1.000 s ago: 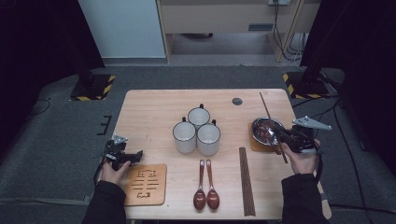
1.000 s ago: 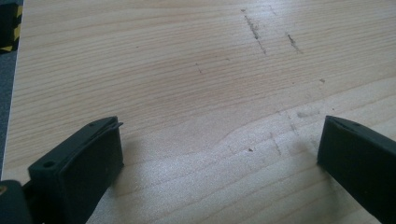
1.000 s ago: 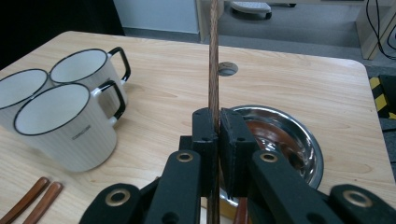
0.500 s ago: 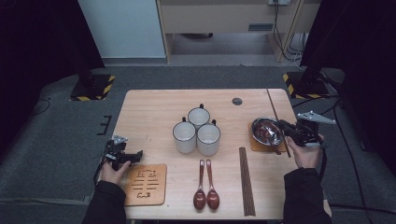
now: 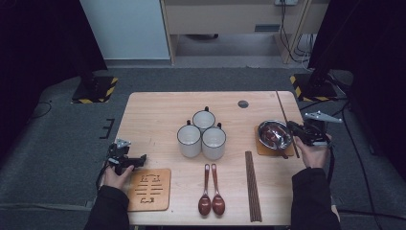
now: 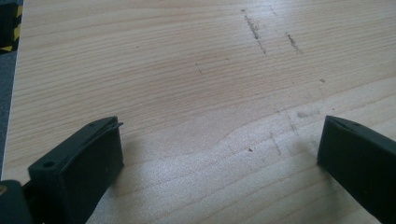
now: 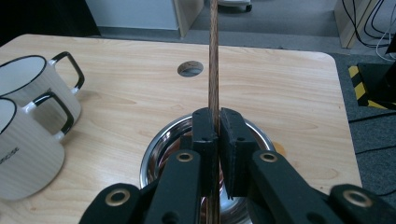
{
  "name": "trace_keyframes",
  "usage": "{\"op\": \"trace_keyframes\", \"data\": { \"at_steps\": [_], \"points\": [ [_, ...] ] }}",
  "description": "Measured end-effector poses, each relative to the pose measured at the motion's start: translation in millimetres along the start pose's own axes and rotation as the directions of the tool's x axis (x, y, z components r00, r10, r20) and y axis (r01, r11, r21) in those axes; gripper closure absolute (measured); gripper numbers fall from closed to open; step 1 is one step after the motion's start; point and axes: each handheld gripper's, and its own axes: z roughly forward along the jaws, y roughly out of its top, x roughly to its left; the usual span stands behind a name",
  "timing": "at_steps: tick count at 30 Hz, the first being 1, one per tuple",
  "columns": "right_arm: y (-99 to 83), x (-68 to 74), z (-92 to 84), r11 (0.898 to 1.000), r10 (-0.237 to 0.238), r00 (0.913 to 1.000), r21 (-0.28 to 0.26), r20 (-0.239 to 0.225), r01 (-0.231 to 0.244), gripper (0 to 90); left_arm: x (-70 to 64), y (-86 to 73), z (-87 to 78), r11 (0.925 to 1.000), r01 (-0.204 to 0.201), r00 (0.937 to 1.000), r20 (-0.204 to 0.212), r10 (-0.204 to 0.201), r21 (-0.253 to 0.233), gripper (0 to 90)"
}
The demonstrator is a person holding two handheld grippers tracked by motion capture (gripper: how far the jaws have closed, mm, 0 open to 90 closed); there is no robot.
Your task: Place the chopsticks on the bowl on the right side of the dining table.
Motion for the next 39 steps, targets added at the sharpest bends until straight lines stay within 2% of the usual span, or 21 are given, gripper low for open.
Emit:
{"op": "trace_keyframes", "data": {
  "at_steps": [16, 20, 30, 39],
  "points": [
    [0.9, -10.6, 26.5, 1.0, 0.008, 0.9999, 0.014, 0.006, -0.008, 85.3, 0.0, 0.0, 0.0, 1.0, 0.0, 1.0, 0.0, 0.0, 0.0, 0.0],
    [-2.6, -14.4, 35.3, 0.999, -0.002, 0.9999, 0.034, 0.012, 0.001, 85.3, 0.0, 0.0, 0.0, 1.0, 0.0, 1.0, 0.001, 0.0, 0.0, 0.0],
    [-12.0, -21.1, 48.8, 0.997, 0.017, 0.9994, 0.078, 0.031, -0.02, 85.3, 0.0, 0.0, 0.0, 1.0, 0.0, 1.0, 0.0, 0.0, 0.0, 0.0],
    [-19.2, -19.6, 58.6, 0.992, 0.013, 0.9993, 0.124, 0.036, -0.017, 85.3, 0.0, 0.0, 0.0, 1.0, 0.0, 1.0, 0.0, 0.0, 0.0, 0.0]
  ]
}}
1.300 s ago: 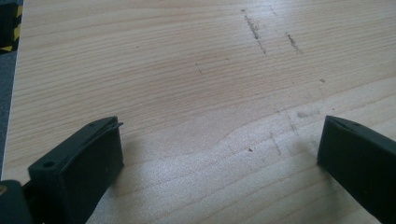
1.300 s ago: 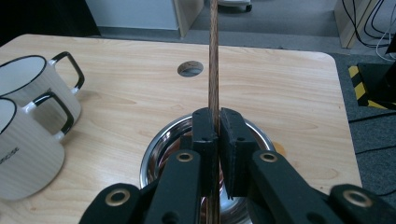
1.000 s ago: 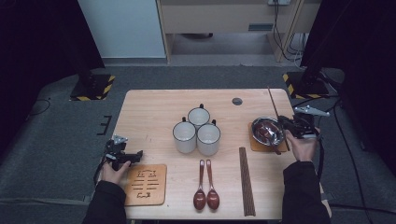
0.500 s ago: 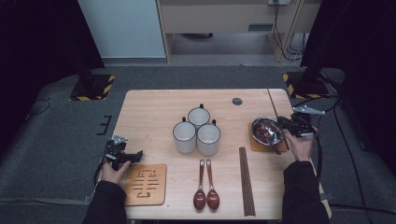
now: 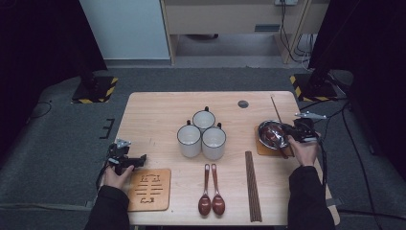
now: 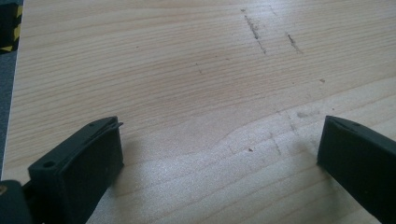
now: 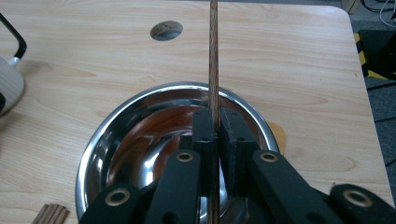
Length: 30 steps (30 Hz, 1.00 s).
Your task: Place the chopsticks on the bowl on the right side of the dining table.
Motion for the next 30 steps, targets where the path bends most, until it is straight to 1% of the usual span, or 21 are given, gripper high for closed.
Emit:
{"op": "trace_keyframes", "data": {
  "at_steps": [6, 8, 9, 12, 20, 21, 30],
  "points": [
    [-2.6, -0.6, 4.4, 1.0, -0.002, 1.0, 0.03, -0.006, 0.002, 85.3, 0.0, 0.0, 0.0, 1.0, 0.0, 1.0, 0.0, 0.0, 0.0, 0.0],
    [-3.3, 0.6, 6.2, 0.999, -0.013, 0.9999, 0.041, -0.009, 0.013, 85.3, 0.0, 0.0, 0.0, 1.0, 0.0, 1.0, 0.0, 0.0, 0.0, 0.0],
    [-3.7, 2.1, 7.2, 0.999, -0.009, 0.9999, 0.05, -0.009, 0.01, 85.3, 0.0, 0.0, 0.0, 1.0, 0.0, 1.0, 0.0, 0.0, 0.0, 0.0],
    [-4.6, 4.5, 10.6, 0.998, -0.029, 0.9995, 0.061, -0.012, 0.029, 85.2, 0.0, 0.0, 0.0, 1.0, 0.0, 1.0, 0.0, 0.0, 0.0, 0.0],
    [-6.4, 5.9, 14.2, 0.995, -0.026, 0.9995, 0.095, -0.02, 0.028, 85.2, 0.0, 0.0, 0.0, 1.0, 0.0, 1.0, 0.0, 0.0, 0.0, 0.0],
    [-6.6, 6.0, 14.5, 0.995, -0.032, 0.9993, 0.095, -0.019, 0.033, 85.2, 0.0, 0.0, 0.0, 1.0, 0.0, 1.0, 0.0, 0.0, 0.0, 0.0],
    [-6.6, 7.8, 14.5, 0.994, -0.035, 0.999, 0.1, -0.027, 0.038, 84.7, 0.0, 0.0, 0.0, 1.0, 0.0, 1.0, 0.0, 0.0, 0.0, 0.0]
  ]
}}
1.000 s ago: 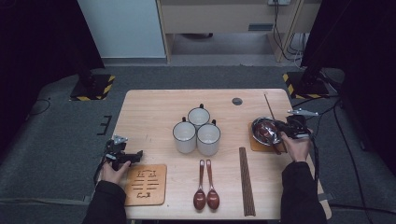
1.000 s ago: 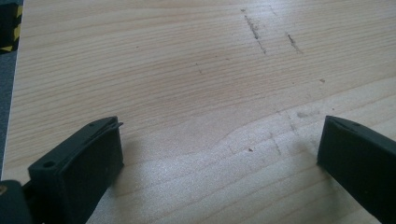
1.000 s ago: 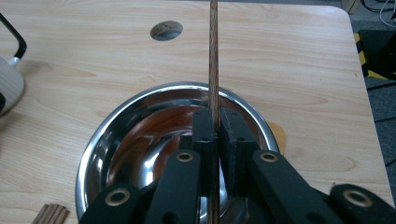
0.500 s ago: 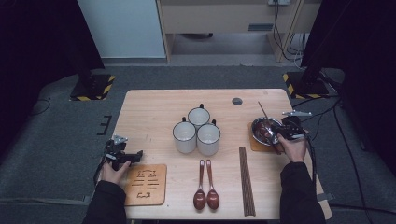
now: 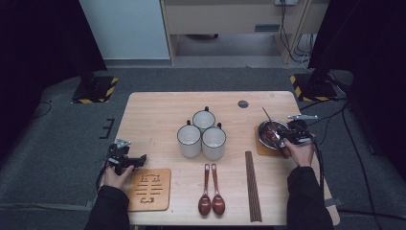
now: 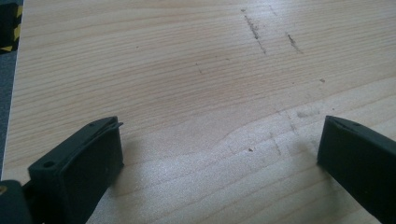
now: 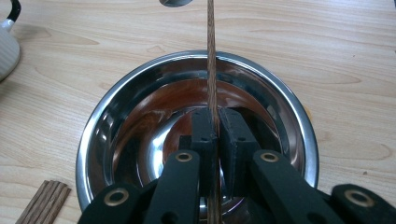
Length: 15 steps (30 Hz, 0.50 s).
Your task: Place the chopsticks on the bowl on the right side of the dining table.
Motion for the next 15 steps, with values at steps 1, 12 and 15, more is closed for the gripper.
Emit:
{"op": "trace_keyframes", "data": {
  "at_steps": [1, 12, 15],
  "points": [
    [0.2, 0.0, -0.2, 1.0, -0.001, 1.0, -0.004, 0.002, 0.001, 84.7, 0.0, 0.0, 0.0, 1.0, 0.0, 1.0, 0.0, 0.0, 0.0, 0.0],
    [1.7, -2.5, -6.6, 0.999, 0.01, 0.9999, -0.037, 0.009, -0.01, 77.6, 0.0, 0.0, 0.0, 1.0, 0.0, 1.0, 0.0, 0.0, 0.0, 0.0],
    [3.0, -2.4, -10.4, 0.998, 0.01, 0.9999, -0.056, 0.002, -0.01, 75.9, 0.0, 0.0, 0.0, 1.0, 0.0, 1.0, 0.0, 0.0, 0.0, 0.0]
  ]
}}
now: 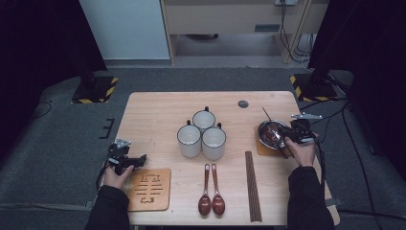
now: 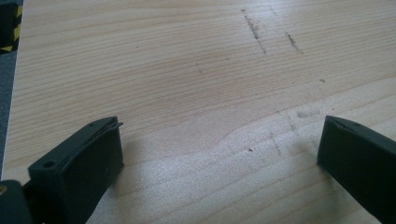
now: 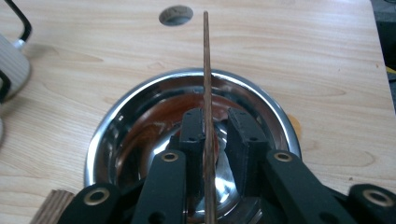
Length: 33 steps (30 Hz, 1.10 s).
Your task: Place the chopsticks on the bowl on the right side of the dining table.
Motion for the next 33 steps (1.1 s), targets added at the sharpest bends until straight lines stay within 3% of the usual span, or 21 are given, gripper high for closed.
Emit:
{"op": "trace_keyframes", "data": {
  "at_steps": [8, 18, 33],
  "points": [
    [5.1, 3.8, -16.5, 0.998, 0.017, 0.9998, -0.06, -0.004, -0.018, 68.3, 0.0, 0.0, 0.0, 1.0, 0.0, 1.0, 0.0, 0.0, 0.0, 0.0],
    [9.9, 20.6, -42.5, 0.994, 0.028, 0.9992, -0.108, -0.028, -0.031, 57.9, 0.0, 0.0, 0.0, 1.0, 0.0, 1.0, 0.0, 0.0, 0.0, 0.0],
    [13.4, 54.8, -65.8, 0.987, -0.036, 0.9985, -0.157, -0.04, 0.029, 44.8, 0.0, 0.0, 0.0, 1.0, 0.0, 1.0, 0.0, 0.0, 0.0, 0.0]
  ]
}}
